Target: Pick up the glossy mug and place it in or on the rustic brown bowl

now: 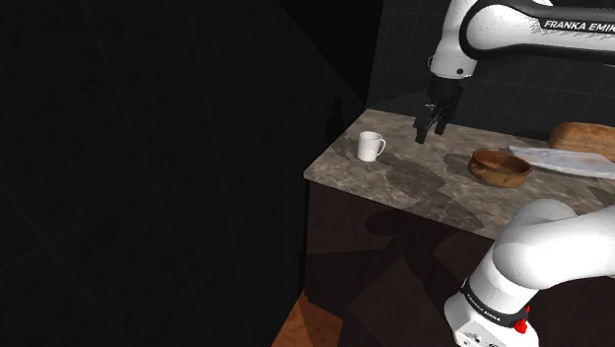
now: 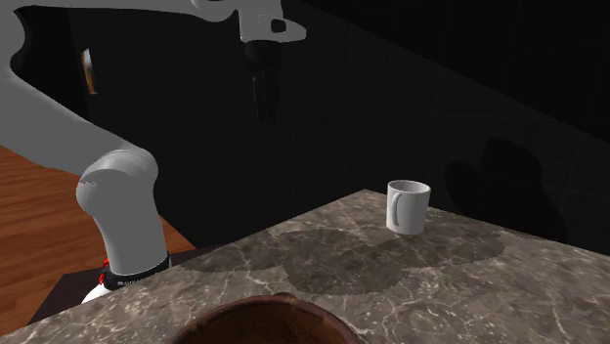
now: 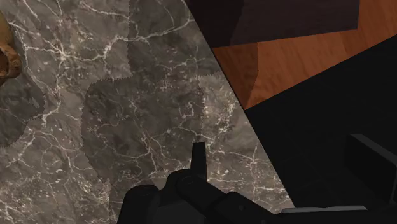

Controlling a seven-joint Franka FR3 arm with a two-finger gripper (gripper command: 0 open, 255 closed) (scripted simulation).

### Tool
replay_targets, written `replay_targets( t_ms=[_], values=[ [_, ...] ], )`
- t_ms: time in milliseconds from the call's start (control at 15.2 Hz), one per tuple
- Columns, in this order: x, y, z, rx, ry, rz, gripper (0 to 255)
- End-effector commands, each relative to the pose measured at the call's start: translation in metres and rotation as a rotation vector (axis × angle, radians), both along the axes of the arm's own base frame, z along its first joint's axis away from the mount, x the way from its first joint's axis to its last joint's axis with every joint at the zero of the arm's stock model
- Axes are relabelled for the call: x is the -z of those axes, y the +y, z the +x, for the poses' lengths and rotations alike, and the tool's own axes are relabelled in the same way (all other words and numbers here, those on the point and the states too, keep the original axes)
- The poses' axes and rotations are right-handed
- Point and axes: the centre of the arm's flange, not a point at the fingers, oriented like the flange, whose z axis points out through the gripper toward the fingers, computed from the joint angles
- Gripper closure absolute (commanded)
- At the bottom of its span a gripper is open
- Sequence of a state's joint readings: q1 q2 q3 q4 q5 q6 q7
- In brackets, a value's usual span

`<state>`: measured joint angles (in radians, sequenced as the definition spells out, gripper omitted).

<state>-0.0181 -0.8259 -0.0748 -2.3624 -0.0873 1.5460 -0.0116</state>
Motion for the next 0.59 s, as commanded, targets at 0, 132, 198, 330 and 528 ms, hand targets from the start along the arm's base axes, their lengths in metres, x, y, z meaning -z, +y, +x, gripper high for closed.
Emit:
replay_targets(
  t_ms=[0, 132, 198, 330, 528],
  values=[
    [0.0, 0.0, 0.0, 0.0, 0.0, 0.0, 0],
    [0.011, -0.008, 0.022, 0.0, -0.003, -0.003, 0],
    [0.016, -0.012, 0.033, 0.0, -0.005, -0.005, 0],
    [0.026, -0.02, 0.055, 0.0, -0.009, -0.008, 0],
    [0.042, -0.032, 0.089, 0.001, -0.014, -0.012, 0]
  ],
)
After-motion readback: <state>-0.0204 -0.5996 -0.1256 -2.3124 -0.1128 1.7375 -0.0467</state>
